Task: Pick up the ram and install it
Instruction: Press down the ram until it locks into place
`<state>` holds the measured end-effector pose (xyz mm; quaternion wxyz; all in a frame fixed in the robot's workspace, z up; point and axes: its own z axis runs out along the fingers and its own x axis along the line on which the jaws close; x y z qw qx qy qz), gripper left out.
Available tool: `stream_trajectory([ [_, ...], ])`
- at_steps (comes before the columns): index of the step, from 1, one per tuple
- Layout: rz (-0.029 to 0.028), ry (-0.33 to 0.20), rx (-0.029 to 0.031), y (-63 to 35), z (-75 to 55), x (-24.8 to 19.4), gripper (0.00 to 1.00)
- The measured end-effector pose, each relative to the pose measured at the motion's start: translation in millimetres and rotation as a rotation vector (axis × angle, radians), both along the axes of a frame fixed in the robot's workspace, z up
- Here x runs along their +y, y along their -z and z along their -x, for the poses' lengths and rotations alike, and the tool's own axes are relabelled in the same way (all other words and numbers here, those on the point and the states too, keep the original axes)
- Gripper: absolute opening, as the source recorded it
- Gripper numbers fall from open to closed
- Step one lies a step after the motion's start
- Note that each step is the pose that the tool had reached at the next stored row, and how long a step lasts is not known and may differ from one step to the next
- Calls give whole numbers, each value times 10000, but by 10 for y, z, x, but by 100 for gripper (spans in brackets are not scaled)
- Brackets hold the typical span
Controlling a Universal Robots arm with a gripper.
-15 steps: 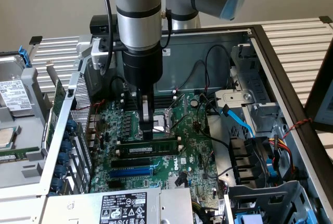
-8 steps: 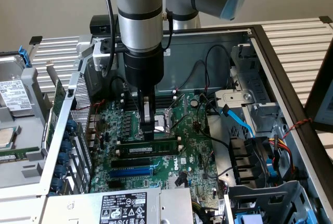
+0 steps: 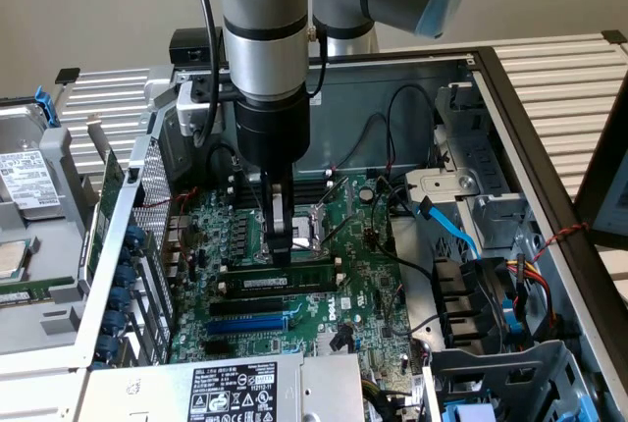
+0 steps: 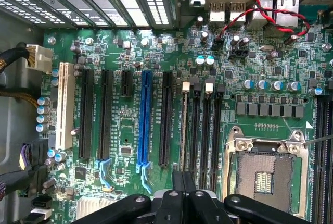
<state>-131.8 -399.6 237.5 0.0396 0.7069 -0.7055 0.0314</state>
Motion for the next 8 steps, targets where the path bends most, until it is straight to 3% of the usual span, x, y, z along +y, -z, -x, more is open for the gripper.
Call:
stream_trajectory([
  [8, 33, 4, 9, 28, -2, 0, 10],
])
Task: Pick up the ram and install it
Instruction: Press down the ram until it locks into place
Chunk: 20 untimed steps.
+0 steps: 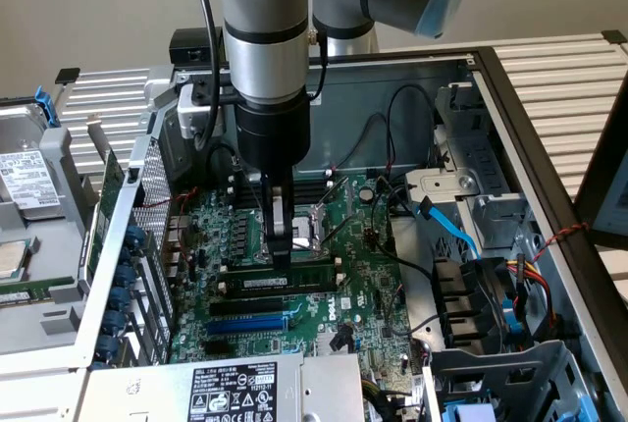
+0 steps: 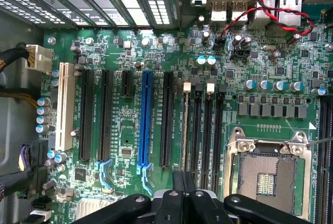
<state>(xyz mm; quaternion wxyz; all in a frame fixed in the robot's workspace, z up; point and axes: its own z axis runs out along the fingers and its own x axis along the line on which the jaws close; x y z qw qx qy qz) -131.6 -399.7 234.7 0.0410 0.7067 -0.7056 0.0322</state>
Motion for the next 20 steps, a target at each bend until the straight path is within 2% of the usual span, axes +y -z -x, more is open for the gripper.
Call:
stream_trajectory([
  [7, 1, -1, 4, 45, -1, 0, 10],
  [20, -1, -2, 12, 49, -1, -6, 10],
])
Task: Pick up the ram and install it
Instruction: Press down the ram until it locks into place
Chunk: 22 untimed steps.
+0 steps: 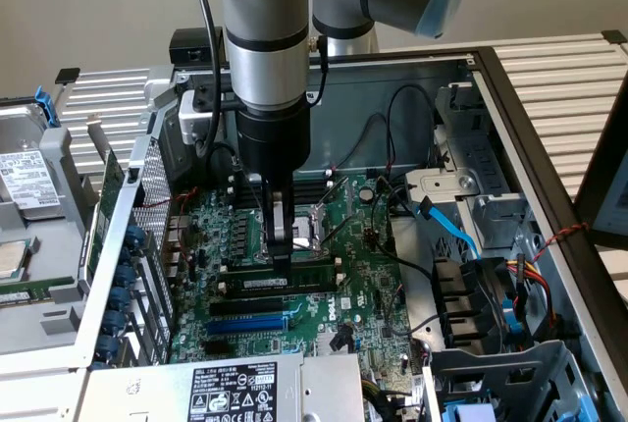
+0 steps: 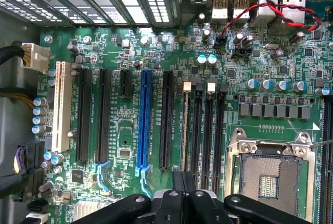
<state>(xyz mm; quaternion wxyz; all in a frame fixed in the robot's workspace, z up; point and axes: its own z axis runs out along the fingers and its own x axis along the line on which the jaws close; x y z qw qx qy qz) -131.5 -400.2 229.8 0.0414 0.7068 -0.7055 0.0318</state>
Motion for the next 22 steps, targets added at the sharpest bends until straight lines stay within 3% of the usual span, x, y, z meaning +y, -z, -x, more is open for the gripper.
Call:
stream_trajectory([
  [9, 0, 0, 2, 3, 1, -6, 10],
  [22, -49, -1, 1, 10, 1, -9, 10],
])
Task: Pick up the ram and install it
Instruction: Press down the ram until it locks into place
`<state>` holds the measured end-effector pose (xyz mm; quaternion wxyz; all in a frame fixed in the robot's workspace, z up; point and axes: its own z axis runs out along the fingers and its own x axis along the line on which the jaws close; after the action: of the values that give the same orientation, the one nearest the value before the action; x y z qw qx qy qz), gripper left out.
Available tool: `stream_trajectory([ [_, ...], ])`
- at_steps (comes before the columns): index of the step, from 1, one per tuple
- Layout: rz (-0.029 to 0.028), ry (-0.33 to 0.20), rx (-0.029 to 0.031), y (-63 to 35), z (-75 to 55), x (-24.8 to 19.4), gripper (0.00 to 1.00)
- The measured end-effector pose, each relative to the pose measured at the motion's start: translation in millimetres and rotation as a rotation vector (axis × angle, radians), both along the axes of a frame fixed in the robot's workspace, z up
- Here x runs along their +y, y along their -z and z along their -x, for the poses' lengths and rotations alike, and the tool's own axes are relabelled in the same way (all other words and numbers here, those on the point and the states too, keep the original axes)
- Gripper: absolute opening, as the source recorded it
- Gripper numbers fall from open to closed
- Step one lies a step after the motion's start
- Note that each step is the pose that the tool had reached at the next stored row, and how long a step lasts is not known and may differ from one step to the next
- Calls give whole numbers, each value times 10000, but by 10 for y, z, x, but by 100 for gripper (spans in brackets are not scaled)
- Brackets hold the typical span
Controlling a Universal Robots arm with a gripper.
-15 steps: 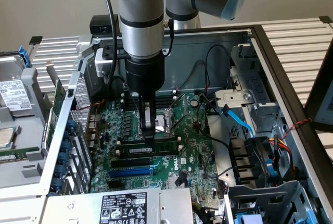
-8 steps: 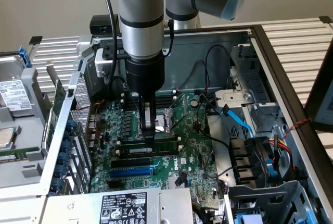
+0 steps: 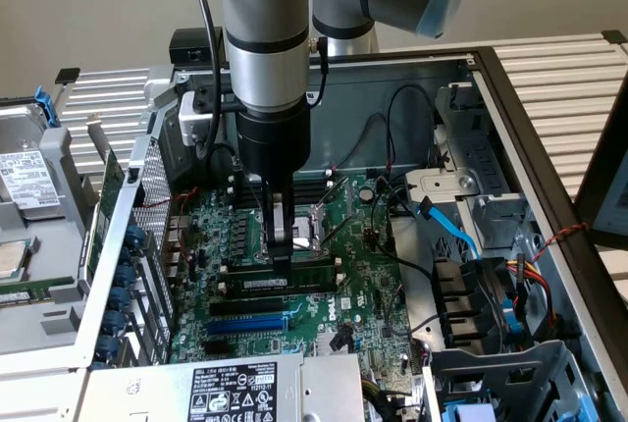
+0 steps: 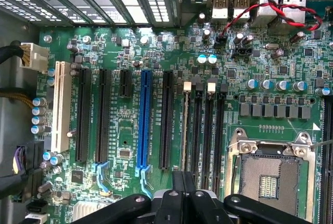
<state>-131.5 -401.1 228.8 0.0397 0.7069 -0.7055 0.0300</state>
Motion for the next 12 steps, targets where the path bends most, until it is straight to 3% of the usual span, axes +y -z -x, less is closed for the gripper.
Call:
stream_trajectory([
  [12, -15, 1, 2, 6, 0, -7, 10],
])
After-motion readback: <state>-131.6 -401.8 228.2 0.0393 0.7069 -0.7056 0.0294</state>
